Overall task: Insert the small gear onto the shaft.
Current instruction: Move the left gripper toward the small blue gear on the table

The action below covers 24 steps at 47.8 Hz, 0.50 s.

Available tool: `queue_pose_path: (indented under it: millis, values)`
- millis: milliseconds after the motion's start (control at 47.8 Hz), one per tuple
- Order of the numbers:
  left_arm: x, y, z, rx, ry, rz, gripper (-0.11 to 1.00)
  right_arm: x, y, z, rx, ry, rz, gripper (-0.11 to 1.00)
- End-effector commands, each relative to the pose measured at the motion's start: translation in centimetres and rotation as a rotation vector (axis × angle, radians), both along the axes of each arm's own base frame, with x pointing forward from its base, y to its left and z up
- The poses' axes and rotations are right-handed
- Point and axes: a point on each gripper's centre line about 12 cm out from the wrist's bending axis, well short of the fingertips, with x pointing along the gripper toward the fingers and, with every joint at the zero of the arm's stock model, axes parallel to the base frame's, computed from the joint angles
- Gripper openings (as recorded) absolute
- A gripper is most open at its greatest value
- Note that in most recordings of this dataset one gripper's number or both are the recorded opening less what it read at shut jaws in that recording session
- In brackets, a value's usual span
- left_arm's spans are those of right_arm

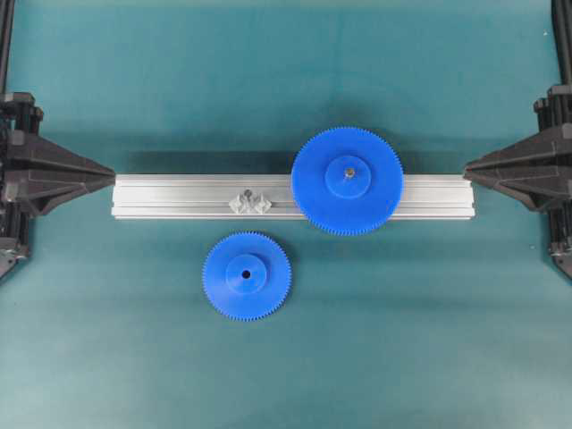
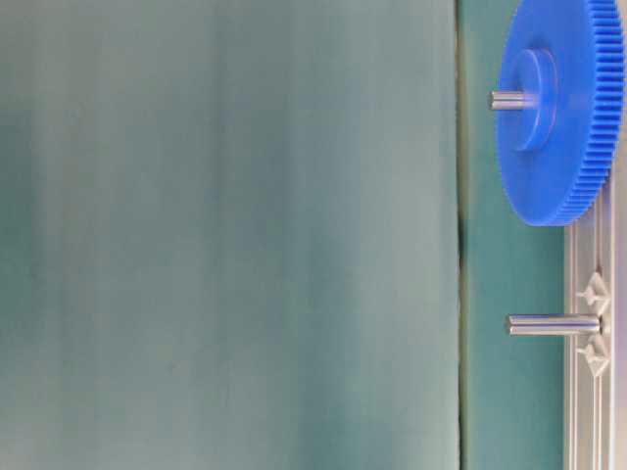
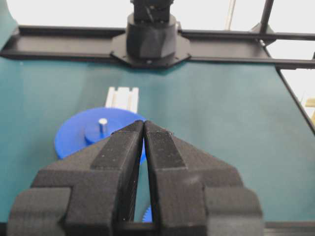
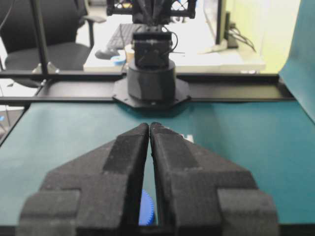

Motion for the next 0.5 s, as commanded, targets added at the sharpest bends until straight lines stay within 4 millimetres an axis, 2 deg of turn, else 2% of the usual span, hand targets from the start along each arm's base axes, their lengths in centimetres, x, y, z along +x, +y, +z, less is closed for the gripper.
queue_pose_path:
  millis: [0, 84, 209, 481]
  values:
    - [0.4, -0.3, 1.5, -0.032, -0.035, -0.018, 0.1, 0.4, 0.0, 0.3, 0.02, 0.005, 0.001, 0.16]
    - [0.8, -0.4, 1.9, -0.062, -0.031, -0.024, 0.15, 0.9, -0.1, -0.4, 0.091, 0.092, -0.01, 0.21]
    - [1.3, -0.8, 1.9, -0.077, -0.011, -0.044, 0.03, 1.9, 0.0, -0.7, 0.135, 0.228, -0.007, 0.17]
    - [3.7, -1.4, 1.5, -0.067, 0.154, -0.06, 0.01, 3.8, 0.1, -1.6, 0.139, 0.37, -0.008, 0.17]
